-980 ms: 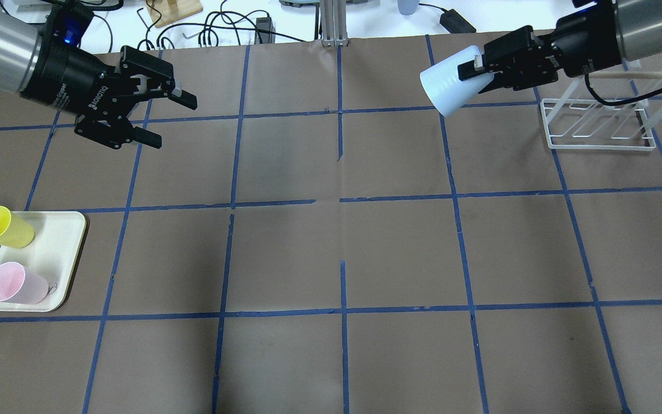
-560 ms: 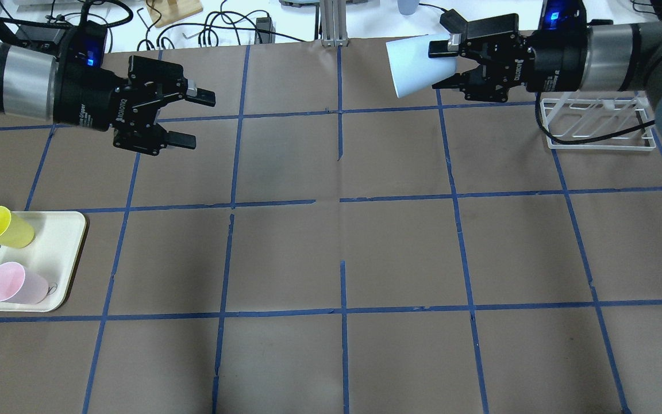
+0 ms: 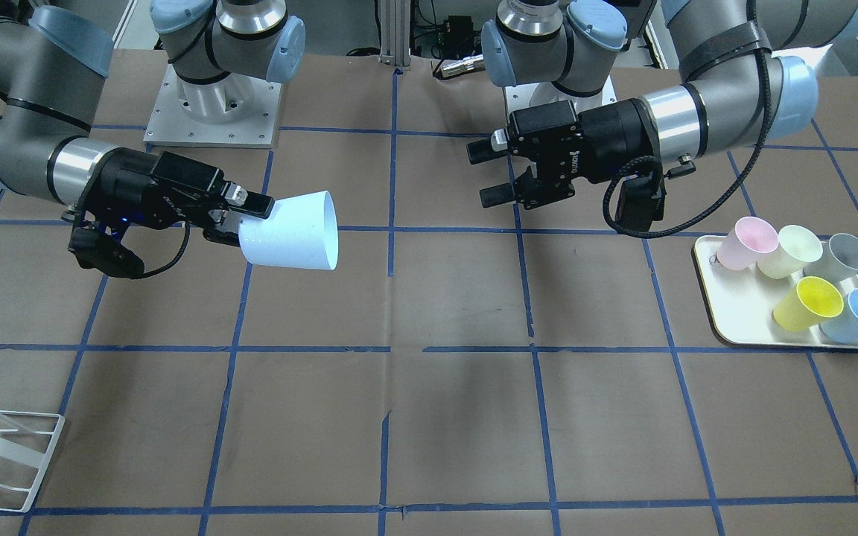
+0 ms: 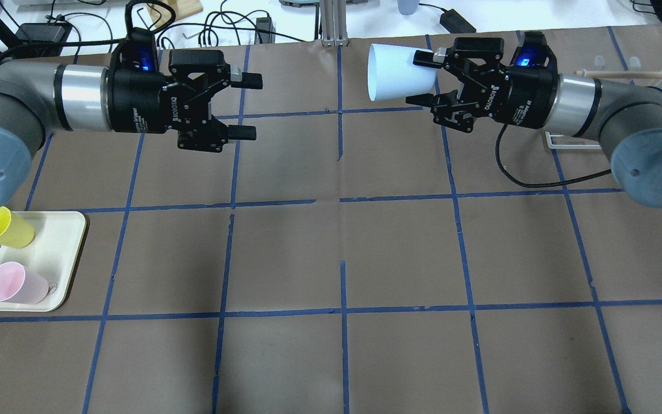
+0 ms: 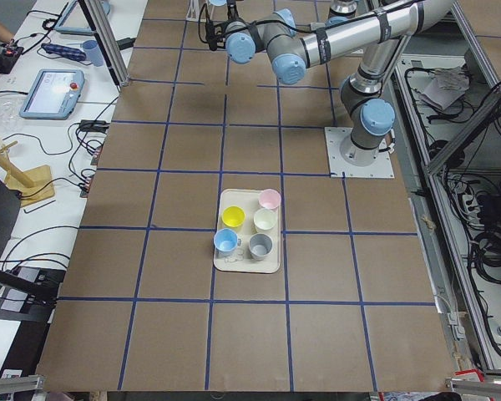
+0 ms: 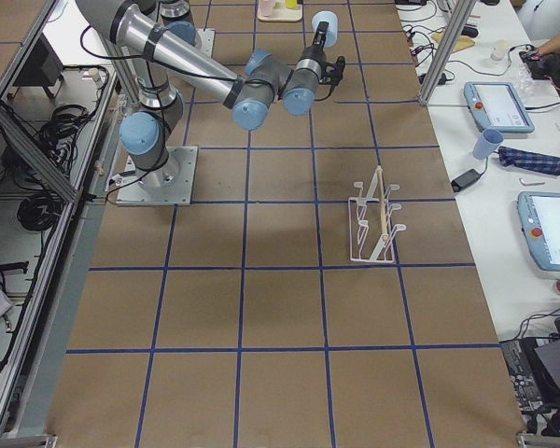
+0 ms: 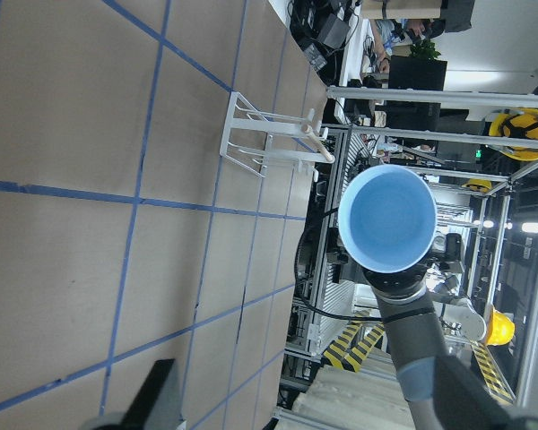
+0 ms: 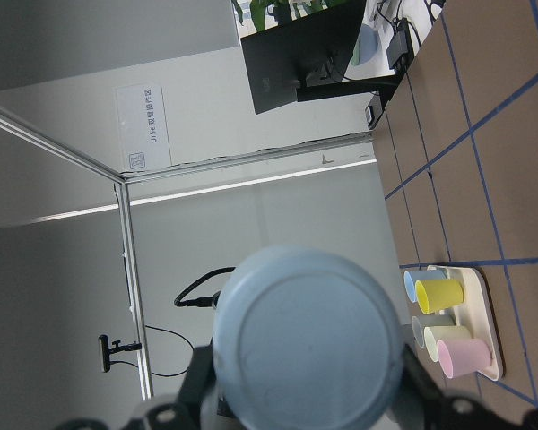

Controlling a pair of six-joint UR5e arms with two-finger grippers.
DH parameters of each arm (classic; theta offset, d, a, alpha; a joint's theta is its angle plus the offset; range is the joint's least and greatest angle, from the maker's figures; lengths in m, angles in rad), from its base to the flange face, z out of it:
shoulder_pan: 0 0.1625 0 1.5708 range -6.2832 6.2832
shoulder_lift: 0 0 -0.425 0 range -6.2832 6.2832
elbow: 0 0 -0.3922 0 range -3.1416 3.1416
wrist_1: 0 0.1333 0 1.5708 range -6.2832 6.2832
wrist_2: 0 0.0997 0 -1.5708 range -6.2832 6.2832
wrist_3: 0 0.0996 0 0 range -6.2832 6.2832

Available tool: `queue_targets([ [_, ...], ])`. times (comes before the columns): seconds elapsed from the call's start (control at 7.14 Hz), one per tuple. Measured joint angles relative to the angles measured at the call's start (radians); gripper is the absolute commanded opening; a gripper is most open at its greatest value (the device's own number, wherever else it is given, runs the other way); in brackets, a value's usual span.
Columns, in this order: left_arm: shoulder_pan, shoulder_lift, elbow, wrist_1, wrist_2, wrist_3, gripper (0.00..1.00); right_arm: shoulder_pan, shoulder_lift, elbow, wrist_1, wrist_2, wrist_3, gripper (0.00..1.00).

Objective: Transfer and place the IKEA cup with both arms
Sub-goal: 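Bring the cup toward the left gripper and close the left gripper on its rim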

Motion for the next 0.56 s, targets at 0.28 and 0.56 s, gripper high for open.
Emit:
queue_targets([
  [0.28, -0.041, -0.044, 0.002, 0.085, -0.091, -0.011, 1.0, 0.017, 0.001, 0.02, -0.002, 0.016, 0.026, 0.04],
  [0.56, -0.107, -0.104, 0.005, 0.276, -0.102, -0.099, 1.0, 0.053, 0.001, 0.023, -0.002, 0.022, 0.047, 0.04],
])
